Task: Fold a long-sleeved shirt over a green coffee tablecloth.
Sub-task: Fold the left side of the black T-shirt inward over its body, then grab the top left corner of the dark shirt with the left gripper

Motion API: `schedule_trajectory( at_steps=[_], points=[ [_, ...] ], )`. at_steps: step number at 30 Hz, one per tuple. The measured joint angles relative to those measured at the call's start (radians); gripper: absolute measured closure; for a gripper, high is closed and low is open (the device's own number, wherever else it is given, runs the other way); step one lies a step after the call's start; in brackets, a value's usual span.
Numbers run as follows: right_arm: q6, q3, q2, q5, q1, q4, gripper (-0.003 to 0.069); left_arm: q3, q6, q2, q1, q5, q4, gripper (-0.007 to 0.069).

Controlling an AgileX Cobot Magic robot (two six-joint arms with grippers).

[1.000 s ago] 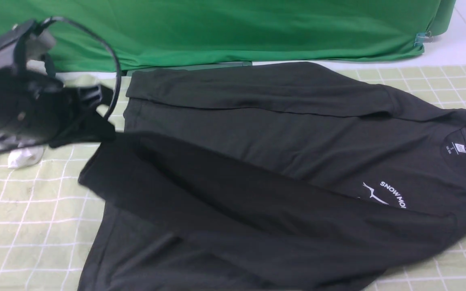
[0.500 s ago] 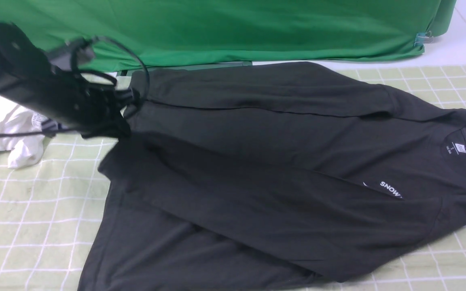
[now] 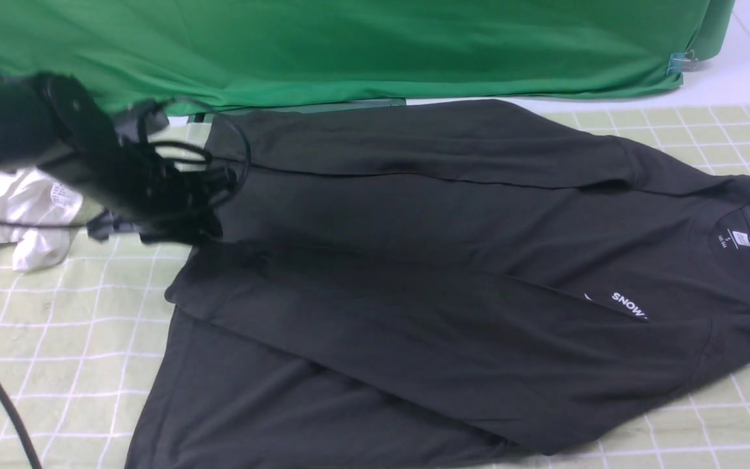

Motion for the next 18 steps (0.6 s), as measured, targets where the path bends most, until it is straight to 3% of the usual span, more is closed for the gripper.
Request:
schedule_trajectory(
  at_steps=[3, 6, 12, 18],
  points=[
    [0.001, 0.0, 0.0, 0.0, 0.0, 0.0, 0.0587, -0.111, -0.019, 0.005, 0.0, 0.04, 0.029, 0.0283],
    [0.001, 0.0, 0.001, -0.001, 0.0, 0.0, 0.0587, -0.255, -0.073, 0.045, 0.0, 0.075, 0.021, 0.0246],
    [0.002, 0.0, 0.016, -0.008, 0.0, 0.0, 0.0587, -0.562, -0.139, 0.228, 0.0, 0.229, -0.04, 0.0292],
    [0.004, 0.0, 0.057, -0.009, 0.0, 0.0, 0.0587, -0.736, -0.269, 0.409, 0.002, 0.312, -0.044, 0.0349]
  ],
)
